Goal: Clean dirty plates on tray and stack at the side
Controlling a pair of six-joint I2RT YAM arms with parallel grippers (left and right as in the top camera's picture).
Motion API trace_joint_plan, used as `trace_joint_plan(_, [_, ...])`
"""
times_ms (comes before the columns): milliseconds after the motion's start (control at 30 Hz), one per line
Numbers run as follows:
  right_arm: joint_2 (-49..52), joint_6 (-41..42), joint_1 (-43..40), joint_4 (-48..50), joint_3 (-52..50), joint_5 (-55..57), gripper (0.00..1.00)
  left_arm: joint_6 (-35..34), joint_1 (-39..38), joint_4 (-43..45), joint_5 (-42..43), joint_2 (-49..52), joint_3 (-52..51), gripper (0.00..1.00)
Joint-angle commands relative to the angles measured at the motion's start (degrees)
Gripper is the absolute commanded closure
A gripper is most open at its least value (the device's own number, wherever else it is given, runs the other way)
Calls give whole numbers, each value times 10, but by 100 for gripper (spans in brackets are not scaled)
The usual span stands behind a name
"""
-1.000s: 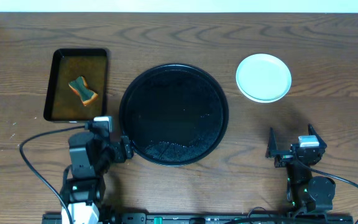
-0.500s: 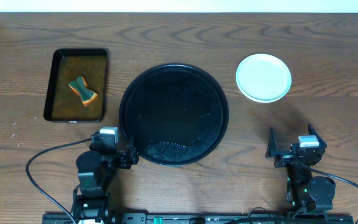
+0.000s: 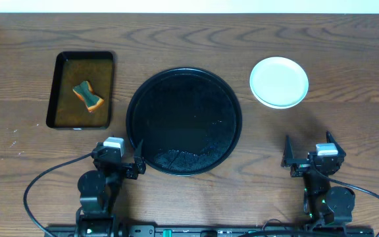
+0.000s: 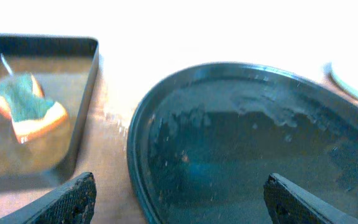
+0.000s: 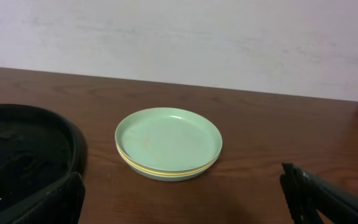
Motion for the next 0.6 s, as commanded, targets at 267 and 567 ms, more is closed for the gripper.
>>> trace_joint_plan(267, [-3, 1, -9, -2, -1, 1, 1, 10, -24, -35, -64, -78, -7, 13])
trace_joint_plan(567, [-3, 1, -9, -3, -1, 1, 1, -56, -24, -43, -151, -127, -7, 13])
